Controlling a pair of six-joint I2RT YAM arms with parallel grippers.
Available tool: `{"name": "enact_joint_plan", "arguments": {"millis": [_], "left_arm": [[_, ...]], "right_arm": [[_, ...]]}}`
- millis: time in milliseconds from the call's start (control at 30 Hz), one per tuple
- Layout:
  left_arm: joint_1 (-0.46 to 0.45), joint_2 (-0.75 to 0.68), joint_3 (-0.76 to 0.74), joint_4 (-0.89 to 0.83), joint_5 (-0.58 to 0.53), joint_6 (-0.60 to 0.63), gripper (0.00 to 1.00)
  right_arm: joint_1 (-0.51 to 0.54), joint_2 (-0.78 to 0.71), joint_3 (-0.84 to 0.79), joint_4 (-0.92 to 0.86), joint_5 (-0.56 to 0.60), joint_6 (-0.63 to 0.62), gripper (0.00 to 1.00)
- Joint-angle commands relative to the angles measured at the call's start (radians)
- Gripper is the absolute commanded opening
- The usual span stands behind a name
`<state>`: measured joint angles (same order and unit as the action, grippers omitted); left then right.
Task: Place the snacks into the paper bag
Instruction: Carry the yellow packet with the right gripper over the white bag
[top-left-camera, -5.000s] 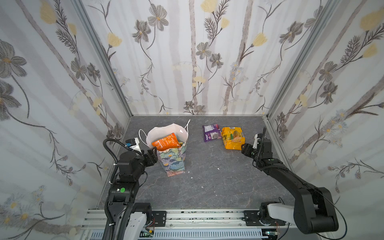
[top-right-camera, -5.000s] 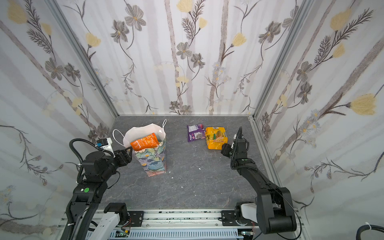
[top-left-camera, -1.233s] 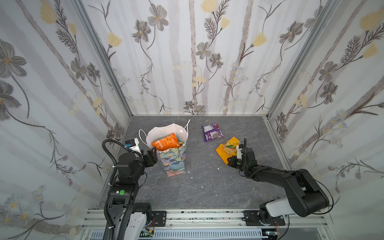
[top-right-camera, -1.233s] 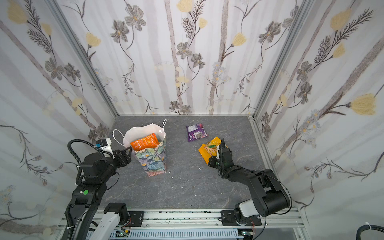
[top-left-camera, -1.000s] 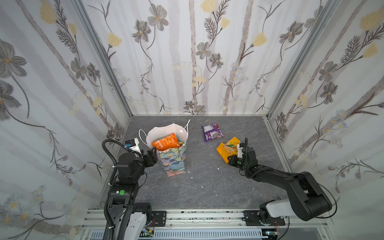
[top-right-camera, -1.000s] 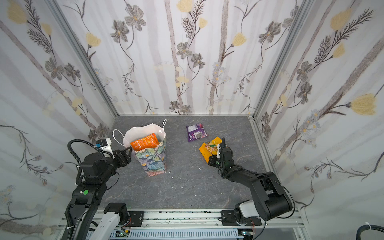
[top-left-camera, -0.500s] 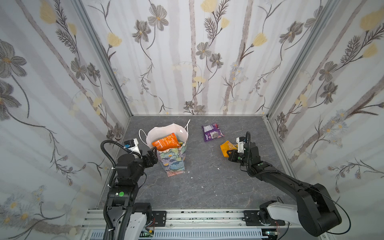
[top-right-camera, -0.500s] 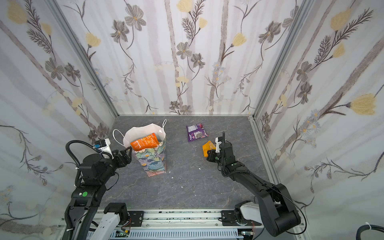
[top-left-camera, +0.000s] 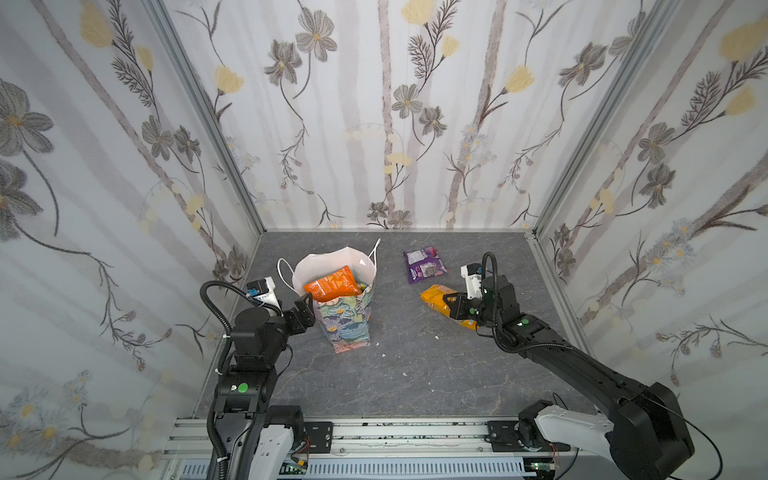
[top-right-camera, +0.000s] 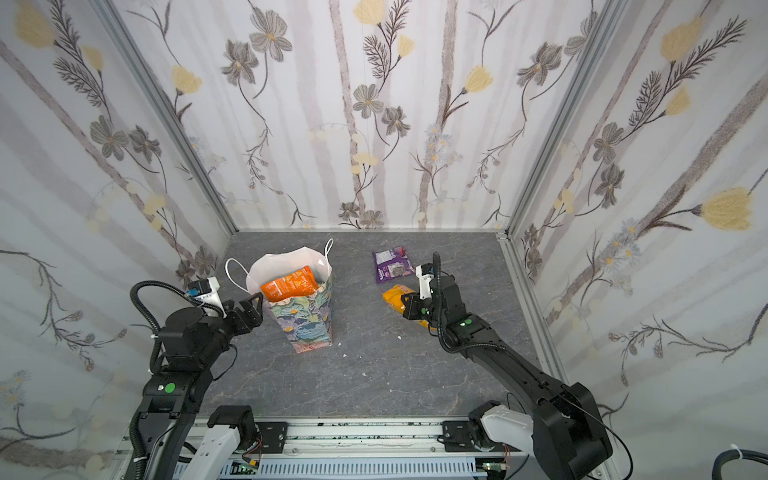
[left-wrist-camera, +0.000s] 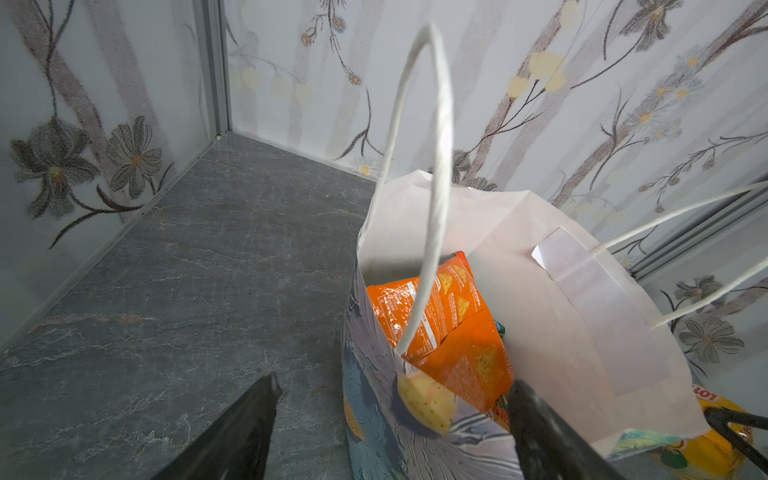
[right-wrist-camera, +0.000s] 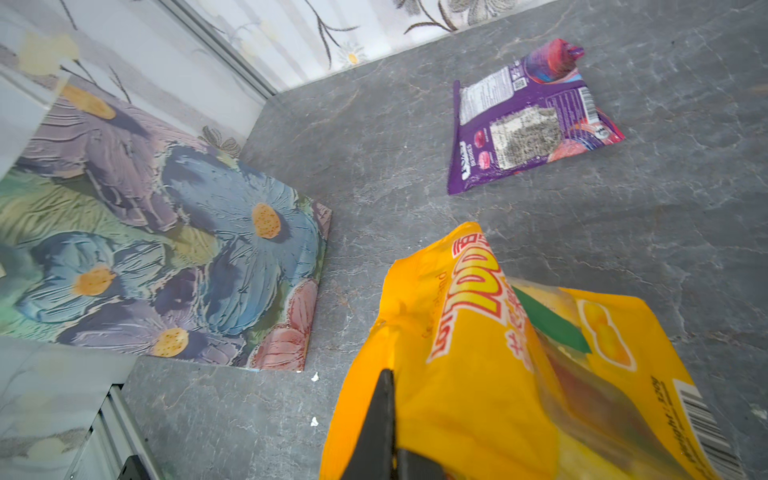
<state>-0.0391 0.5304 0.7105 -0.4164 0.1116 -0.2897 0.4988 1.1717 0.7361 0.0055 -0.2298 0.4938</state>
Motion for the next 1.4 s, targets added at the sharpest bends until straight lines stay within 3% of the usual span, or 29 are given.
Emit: {"name": "enact_joint_plan", "arguments": {"millis": [0, 767, 1067, 1367], "left_arm": [[0.002, -0.001, -0.001, 0.021, -0.009, -0.008, 0.86], [0.025, 0.000, -0.005, 0.028, -0.054, -0.039, 0.91], [0.046, 0.005, 0.002, 0.059, 0.039, -0.030, 0.92], [0.047, 0.077, 0.013, 0.082, 0.089, 0.032, 0.81]], "right_arm": [[0.021, -0.016, 0.054, 0.005, 0.021, -0.048, 0.00], [0.199, -0.018, 0.365, -0.151, 0.089, -0.166, 0.00], [0.254, 0.004, 0.537, -0.207, -0.029, -0.218, 0.00], [0.408, 0.107, 0.801, -0.363, 0.083, -0.326, 0.00]]}}
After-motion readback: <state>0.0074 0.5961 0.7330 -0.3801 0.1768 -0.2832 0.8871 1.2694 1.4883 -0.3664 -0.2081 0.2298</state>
